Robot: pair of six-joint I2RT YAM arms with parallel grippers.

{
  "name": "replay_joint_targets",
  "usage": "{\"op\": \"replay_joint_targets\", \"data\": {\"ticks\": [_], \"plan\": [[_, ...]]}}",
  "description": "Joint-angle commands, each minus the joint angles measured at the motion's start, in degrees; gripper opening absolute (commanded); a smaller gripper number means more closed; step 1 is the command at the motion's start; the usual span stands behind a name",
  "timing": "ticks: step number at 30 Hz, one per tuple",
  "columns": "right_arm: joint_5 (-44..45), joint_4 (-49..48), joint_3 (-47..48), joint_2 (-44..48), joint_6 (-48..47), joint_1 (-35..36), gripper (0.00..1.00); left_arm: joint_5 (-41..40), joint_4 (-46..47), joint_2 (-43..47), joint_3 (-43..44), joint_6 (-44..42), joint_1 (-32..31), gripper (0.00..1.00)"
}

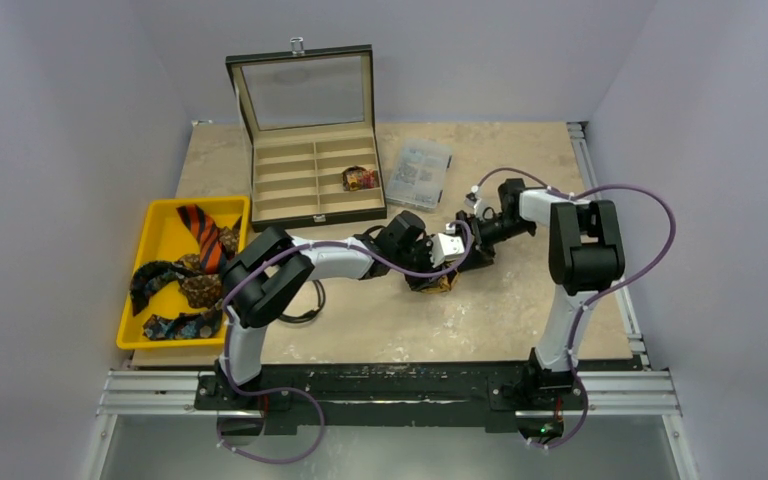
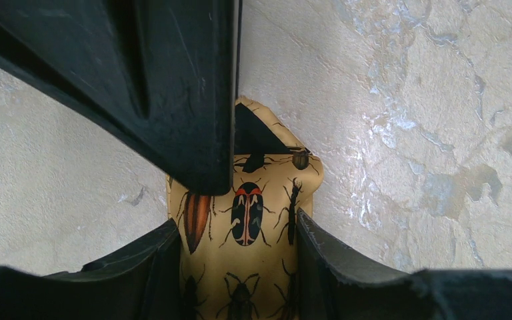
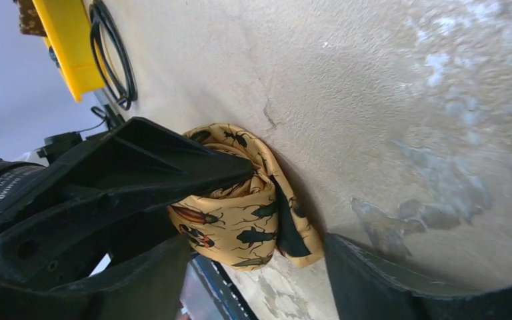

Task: Roll the ties
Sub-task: Roll the tie at the center of the board.

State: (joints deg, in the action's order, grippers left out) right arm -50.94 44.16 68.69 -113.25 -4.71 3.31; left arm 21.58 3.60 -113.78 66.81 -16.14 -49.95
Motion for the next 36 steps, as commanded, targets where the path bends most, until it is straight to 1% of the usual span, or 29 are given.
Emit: {"op": "replay_joint_targets", "data": {"ticks": [1,3,4,5,6,7,8,10,12,15,17,22,24,25,26,29,32,34,35,36], "plan": [[-5.44,-2.58,-1.71,-1.96,-1.78,1.31,0.68,-4.16,-10.74,-4.91,-2.01,-1.34,0.03,0.0],[-8.61,-0.84,-1.64,-1.89,-3.6,1.35,0.54,-4.02,-10.72,-5.0,-1.95,-1.52,0.02,0.0],[-9.67,-0.11,-1.74,-1.89,-4.51,1.34,0.49,-4.01,-10.81,-5.08,-1.88,-1.58,0.03,0.0],[-10.69,0.52,-1.87,-1.89,-5.05,1.29,0.49,-3.93,-10.8,-5.1,-1.81,-1.55,0.03,0.0],[-11.54,1.1,-1.83,-1.92,-5.57,1.34,0.53,-3.86,-10.89,-5.16,-1.73,-1.59,0.03,0.0],[-12.38,1.41,-1.8,-1.96,-5.98,1.3,0.62,-3.83,-10.89,-5.17,-1.69,-1.63,0.03,0.0],[-12.87,1.34,-1.81,-1.85,-5.97,1.28,0.69,-3.84,-10.89,-5.22,-1.6,-1.64,0.03,0.0],[-13.85,0.49,-1.98,-1.55,-5.08,1.36,0.75,-3.75,-11.02,-5.26,-1.59,-1.79,0.02,0.0],[-14.57,-0.18,-2.06,-1.52,-4.38,1.58,0.77,-3.78,-11.0,-5.33,-1.5,-1.84,0.03,0.0],[-14.11,-0.5,-1.56,-1.92,-4.01,2.73,0.75,-3.67,-10.89,-5.53,-1.38,-1.67,0.03,0.0],[-13.99,-1.02,-1.4,-2.12,-3.44,3.49,0.68,-3.65,-10.89,-5.76,-1.16,-1.61,0.03,0.0],[-12.14,-2.56,-1.37,-1.51,-2.3,3.98,0.38,-3.42,-10.89,-5.85,-0.98,-1.53,0.03,0.01],[-10.2,-2.67,-1.63,-1.15,-2.4,3.91,0.2,-3.29,-10.64,-5.68,-1.05,-1.73,0.03,0.05],[-9.38,-2.75,-1.81,-1.08,-2.53,3.94,0.09,-2.97,-10.39,-5.53,-1.2,-1.7,0.03,0.1],[-8.7,-2.76,-1.97,-1.02,-2.66,3.98,0.0,-2.68,-9.95,-5.14,-1.34,-1.62,0.08,0.19],[-6.69,-3.49,-2.55,-0.56,-2.52,3.98,0.0,-1.73,-6.38,-2.76,-3.13,-0.23,0.71,0.37],[-6.11,-4.52,-3.17,0.28,-2.18,3.92,0.0,2.27,1.0,2.08,-6.05,1.87,2.36,0.59],[-5.82,-4.65,-3.47,0.6,-2.33,3.96,0.0,5.21,4.14,5.32,-7.22,1.96,3.4,0.65],[-5.5,-4.62,-3.54,0.84,-2.56,3.86,0.0,6.18,7.03,7.1,-8.08,2.18,3.88,0.74],[-5.18,-4.72,-3.95,1.46,-2.7,3.87,0.0,7.14,9.37,8.75,-8.66,2.36,4.23,0.89]]}}
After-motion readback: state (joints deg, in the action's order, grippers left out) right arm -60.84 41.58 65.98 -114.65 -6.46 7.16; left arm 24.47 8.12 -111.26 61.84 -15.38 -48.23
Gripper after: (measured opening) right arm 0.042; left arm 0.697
